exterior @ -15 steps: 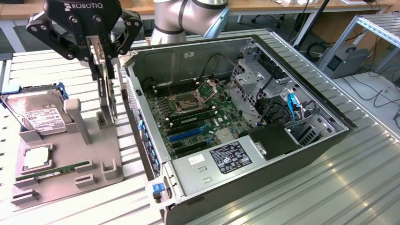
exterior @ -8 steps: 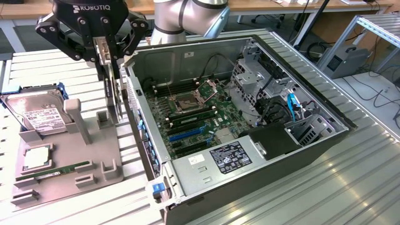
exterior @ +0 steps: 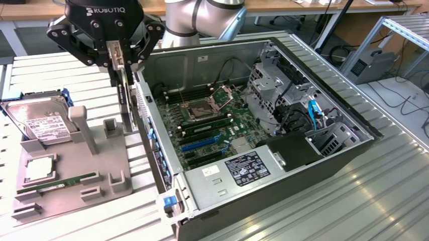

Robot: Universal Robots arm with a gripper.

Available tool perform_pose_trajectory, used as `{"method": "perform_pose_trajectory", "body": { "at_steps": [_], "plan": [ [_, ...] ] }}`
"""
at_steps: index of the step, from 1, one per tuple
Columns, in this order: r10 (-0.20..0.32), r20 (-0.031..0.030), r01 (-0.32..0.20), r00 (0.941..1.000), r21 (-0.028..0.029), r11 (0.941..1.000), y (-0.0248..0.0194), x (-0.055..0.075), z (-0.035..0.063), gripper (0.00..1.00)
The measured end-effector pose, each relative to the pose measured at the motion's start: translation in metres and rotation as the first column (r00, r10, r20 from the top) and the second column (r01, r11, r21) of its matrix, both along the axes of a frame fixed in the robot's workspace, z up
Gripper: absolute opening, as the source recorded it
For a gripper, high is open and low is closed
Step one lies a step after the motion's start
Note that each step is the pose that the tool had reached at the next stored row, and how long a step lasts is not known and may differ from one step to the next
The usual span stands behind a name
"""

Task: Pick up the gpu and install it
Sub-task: 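Pick up the gpu and move the gpu toward the slot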

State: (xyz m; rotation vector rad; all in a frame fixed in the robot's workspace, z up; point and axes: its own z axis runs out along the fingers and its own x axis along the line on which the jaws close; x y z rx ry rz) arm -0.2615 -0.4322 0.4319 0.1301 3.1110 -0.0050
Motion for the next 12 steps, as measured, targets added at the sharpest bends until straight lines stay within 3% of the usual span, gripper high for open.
{"method": "perform_pose_trajectory", "body": {
  "at_steps": [12],
  "plan": [
    [0.0,0.0,0.0,1.0,0.0001,1.0,0.0,0.0076,-0.0026,0.27]
  ]
}}
